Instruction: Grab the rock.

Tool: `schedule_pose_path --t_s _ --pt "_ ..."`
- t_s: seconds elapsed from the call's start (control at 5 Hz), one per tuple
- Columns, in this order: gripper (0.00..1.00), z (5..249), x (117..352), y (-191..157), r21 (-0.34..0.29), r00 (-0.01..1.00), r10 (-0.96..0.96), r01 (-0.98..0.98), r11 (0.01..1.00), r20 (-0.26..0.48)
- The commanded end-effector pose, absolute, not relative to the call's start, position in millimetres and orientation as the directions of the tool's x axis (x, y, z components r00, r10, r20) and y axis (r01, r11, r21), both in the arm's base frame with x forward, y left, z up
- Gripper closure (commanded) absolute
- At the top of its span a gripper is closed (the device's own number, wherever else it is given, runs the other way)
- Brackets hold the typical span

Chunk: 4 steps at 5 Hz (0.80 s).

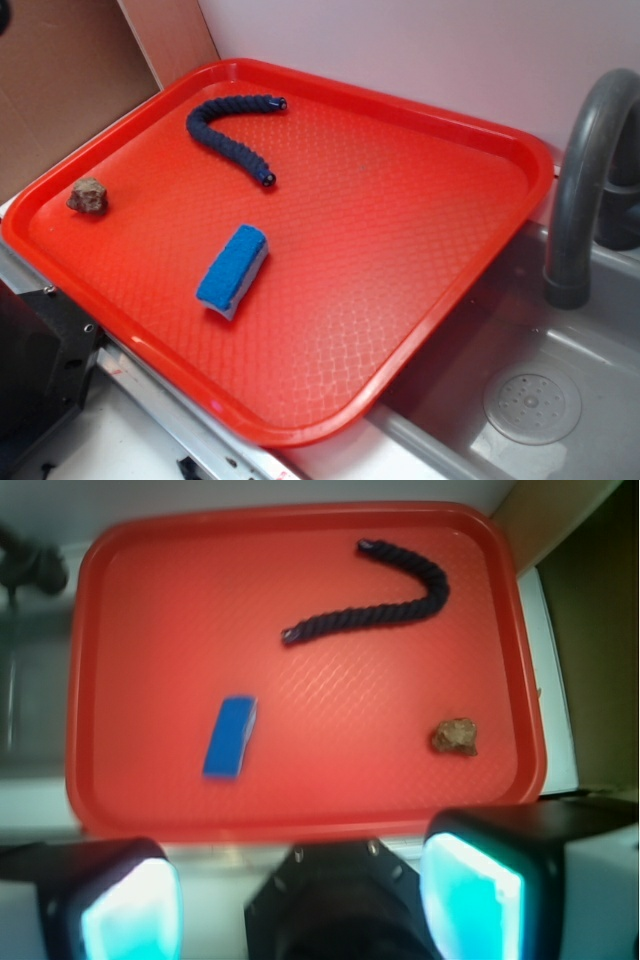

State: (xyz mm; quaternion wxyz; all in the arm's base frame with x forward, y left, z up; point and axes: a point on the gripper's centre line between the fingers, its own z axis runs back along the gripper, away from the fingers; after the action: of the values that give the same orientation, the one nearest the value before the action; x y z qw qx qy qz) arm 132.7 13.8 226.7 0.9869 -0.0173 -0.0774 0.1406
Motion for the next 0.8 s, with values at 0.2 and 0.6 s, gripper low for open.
schedule_pose_path --t_s 0.2,0.6 --pt "0.0 136.2 158.7 80.6 0.055 0.763 0.618 -0.637 0.769 0.186" --pt "0.0 80.8 156.2 84.9 0.121 0.753 0.631 -0.655 0.746 0.187"
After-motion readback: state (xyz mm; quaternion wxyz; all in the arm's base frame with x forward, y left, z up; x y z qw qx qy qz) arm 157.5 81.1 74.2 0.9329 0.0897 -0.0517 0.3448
